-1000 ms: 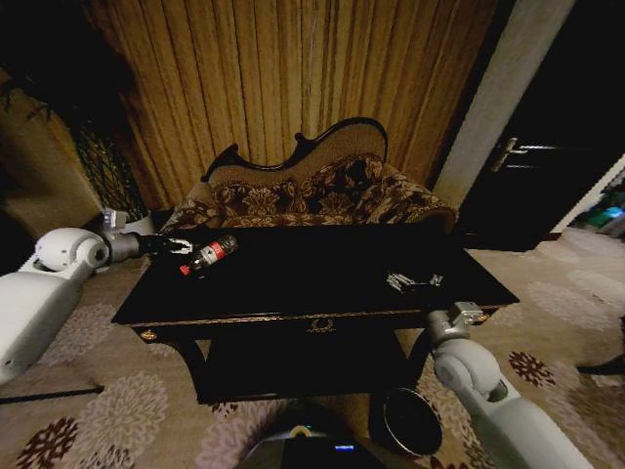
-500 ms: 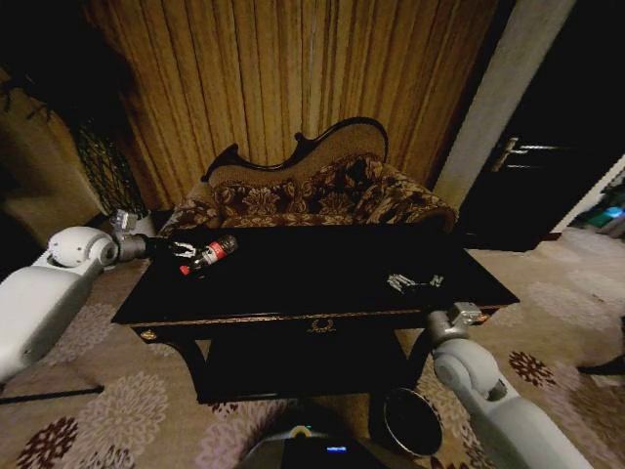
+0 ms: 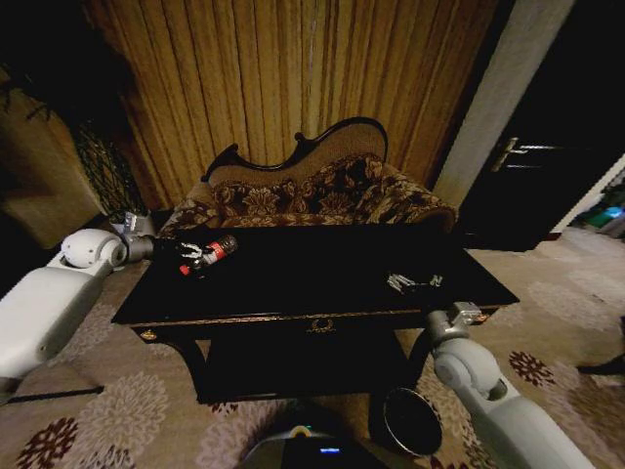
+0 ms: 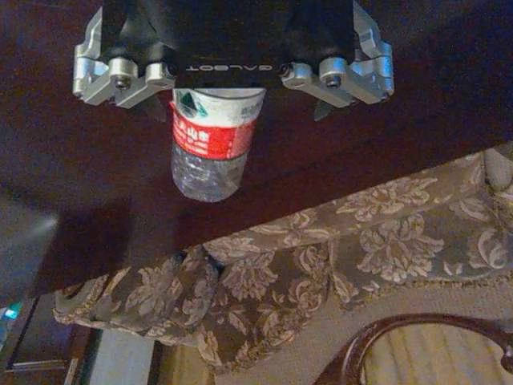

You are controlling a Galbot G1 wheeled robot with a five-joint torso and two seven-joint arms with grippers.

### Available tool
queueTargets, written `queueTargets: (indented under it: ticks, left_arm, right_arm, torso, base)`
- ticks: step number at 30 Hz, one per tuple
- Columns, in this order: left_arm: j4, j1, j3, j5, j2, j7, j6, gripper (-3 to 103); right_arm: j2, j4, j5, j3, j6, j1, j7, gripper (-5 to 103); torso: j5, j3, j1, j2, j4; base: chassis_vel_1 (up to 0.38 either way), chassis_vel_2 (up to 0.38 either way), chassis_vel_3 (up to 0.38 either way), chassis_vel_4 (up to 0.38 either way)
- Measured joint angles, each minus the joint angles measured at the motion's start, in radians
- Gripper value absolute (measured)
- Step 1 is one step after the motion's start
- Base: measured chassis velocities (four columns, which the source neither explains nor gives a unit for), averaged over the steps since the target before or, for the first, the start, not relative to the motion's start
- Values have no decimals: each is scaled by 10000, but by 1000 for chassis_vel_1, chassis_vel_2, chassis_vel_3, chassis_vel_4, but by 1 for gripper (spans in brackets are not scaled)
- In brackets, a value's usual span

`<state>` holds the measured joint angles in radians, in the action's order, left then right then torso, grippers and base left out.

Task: Move to the front of the table and place the trash on the table into the trash bin.

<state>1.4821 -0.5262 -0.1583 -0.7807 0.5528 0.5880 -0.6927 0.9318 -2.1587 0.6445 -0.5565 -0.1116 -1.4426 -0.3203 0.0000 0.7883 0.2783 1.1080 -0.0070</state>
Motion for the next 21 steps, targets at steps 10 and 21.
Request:
queueTargets:
  ticks: [10, 21]
  left_arm:
    - [62, -186, -176, -99, 39, -11, -104, 100]
    - [35, -448, -371, -161, -80, 5, -144, 78]
  right_arm:
    - [-65, 105, 0, -123, 0, 88, 4, 100]
    - [-102, 163, -60, -187, 94, 103, 9, 100]
  torso:
    - [0, 0, 0, 0, -2]
    - [-1, 0, 0, 0, -1]
  base:
    - [0, 0, 0, 0]
    - [0, 0, 0, 0]
